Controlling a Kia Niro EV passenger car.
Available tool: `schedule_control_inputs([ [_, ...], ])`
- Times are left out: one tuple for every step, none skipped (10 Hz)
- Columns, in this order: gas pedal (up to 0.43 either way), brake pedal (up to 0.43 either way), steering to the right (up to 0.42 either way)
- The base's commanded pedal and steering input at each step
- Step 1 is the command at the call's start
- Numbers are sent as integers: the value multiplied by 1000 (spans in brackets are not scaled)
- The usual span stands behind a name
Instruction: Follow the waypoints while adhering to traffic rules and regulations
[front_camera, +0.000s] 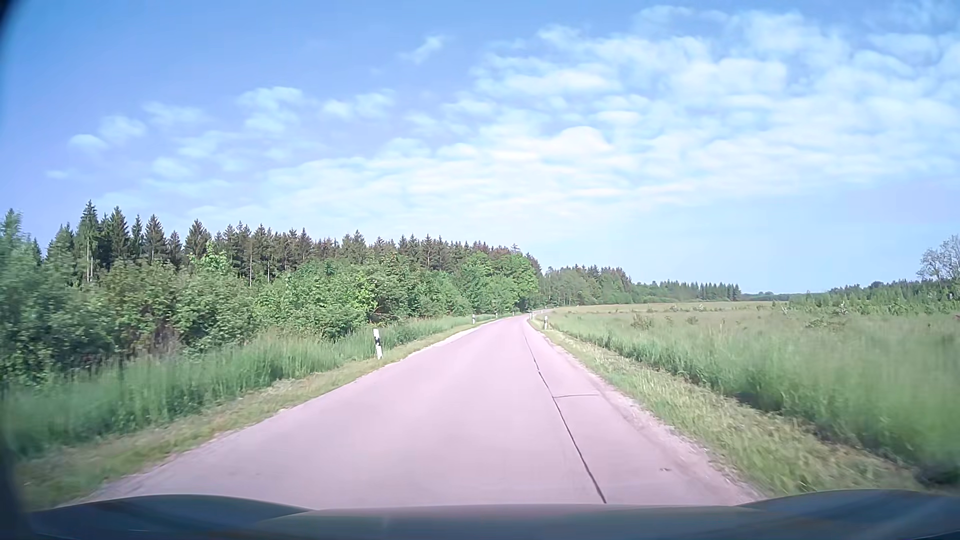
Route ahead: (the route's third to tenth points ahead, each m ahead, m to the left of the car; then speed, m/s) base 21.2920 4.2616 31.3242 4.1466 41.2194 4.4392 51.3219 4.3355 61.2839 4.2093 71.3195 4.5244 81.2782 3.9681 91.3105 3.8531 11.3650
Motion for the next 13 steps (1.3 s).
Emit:
schedule_control_inputs([
  [189, 0, 3],
  [189, 0, 3],
  [189, 0, 3],
  [189, 0, 4],
  [189, 0, 4],
  [189, 0, 4],
  [189, 0, 3],
  [189, 0, 0],
  [189, 0, -2],
  [189, 0, -3],
  [189, 0, -3],
  [189, 0, -3],
  [189, 0, -3],
])
